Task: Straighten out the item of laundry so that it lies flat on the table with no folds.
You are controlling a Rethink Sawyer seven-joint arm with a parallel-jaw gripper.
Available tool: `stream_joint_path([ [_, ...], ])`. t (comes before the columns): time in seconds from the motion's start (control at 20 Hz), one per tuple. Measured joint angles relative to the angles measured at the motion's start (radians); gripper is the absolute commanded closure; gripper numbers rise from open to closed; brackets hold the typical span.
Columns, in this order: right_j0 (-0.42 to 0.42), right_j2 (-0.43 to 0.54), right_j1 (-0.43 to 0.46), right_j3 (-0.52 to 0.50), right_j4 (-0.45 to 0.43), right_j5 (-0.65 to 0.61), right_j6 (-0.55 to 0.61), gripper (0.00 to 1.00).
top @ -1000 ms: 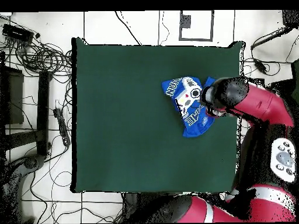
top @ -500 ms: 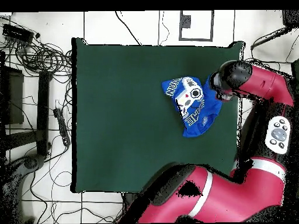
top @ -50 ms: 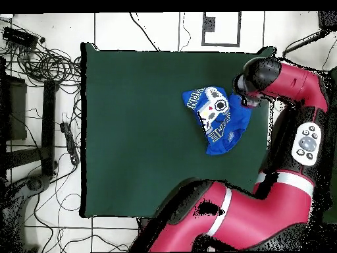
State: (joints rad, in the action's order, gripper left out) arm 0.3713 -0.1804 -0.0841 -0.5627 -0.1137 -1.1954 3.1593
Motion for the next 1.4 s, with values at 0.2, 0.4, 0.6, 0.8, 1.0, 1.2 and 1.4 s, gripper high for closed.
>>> stream_joint_path([
  [0.2,-0.012,0.001,-0.001,0.033,0.0,-0.001,0.0,1.0],
  [0.4,-0.02,0.006,0.009,0.091,0.006,-0.004,0.0,1.0],
  [0.6,-0.023,0.01,0.035,0.158,0.013,-0.015,0.0,1.0],
  [0.8,-0.028,0.012,0.069,0.214,0.023,-0.025,0.0,1.0],
  [1.0,-0.036,0.014,0.099,0.24,0.043,-0.025,0.0,1.0],
  [1.2,-0.056,0.014,0.121,0.24,0.059,-0.025,0.0,1.0],
  [1.4,-0.074,0.014,0.124,0.221,0.07,-0.025,0.0,1.0],
])
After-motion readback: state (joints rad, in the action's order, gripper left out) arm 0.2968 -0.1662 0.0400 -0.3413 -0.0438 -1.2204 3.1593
